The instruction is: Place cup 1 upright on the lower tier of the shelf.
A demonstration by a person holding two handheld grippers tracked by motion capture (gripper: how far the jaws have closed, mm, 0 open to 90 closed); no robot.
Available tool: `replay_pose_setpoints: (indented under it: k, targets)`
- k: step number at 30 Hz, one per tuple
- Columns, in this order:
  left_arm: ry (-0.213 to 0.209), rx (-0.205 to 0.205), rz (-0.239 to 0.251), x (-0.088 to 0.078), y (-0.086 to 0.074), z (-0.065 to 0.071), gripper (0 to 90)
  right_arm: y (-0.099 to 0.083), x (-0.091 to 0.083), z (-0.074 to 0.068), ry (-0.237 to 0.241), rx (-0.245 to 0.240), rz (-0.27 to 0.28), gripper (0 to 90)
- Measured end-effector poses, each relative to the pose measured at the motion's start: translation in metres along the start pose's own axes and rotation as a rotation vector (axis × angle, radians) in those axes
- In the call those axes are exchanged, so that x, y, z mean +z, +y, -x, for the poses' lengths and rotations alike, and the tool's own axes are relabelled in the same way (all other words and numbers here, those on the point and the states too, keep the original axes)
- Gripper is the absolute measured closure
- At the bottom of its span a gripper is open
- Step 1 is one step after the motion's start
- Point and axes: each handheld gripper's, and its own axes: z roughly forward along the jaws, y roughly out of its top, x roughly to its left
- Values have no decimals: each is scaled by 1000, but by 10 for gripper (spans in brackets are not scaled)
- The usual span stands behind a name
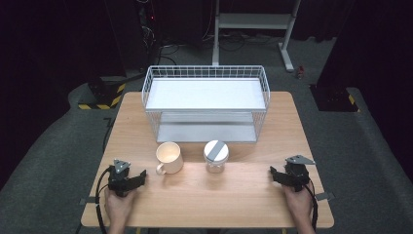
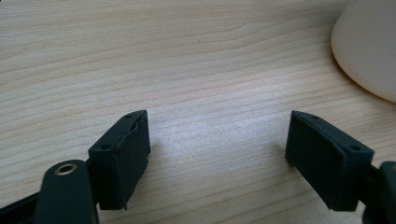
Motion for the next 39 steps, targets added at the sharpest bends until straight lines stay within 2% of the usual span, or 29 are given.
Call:
replay_pose_setpoints:
  k: [6, 10, 27, 30, 33, 37, 39]
  targets:
    - [-3, -3, 4, 0, 0, -1, 232, 0, 0, -1, 1, 6, 1, 264]
    - [19, -18, 1, 0, 1, 1, 240, 0, 0, 0, 2, 3, -2, 264]
    - [19, -16, 0, 1, 1, 2, 234, 0, 0, -1, -3, 5, -2, 261]
    - [20, -14, 1, 1, 1, 2, 236, 0, 0, -4, -7, 8, -5, 200]
    - [19, -12, 1, 1, 1, 3, 236, 1, 1, -7, -7, 1, -9, 179]
    - [20, -11, 2, 1, 1, 3, 241, 0, 0, -12, 16, 11, -7, 153]
    - [20, -12, 3, 1, 1, 3, 243, 0, -3, -16, 40, 4, 11, 137]
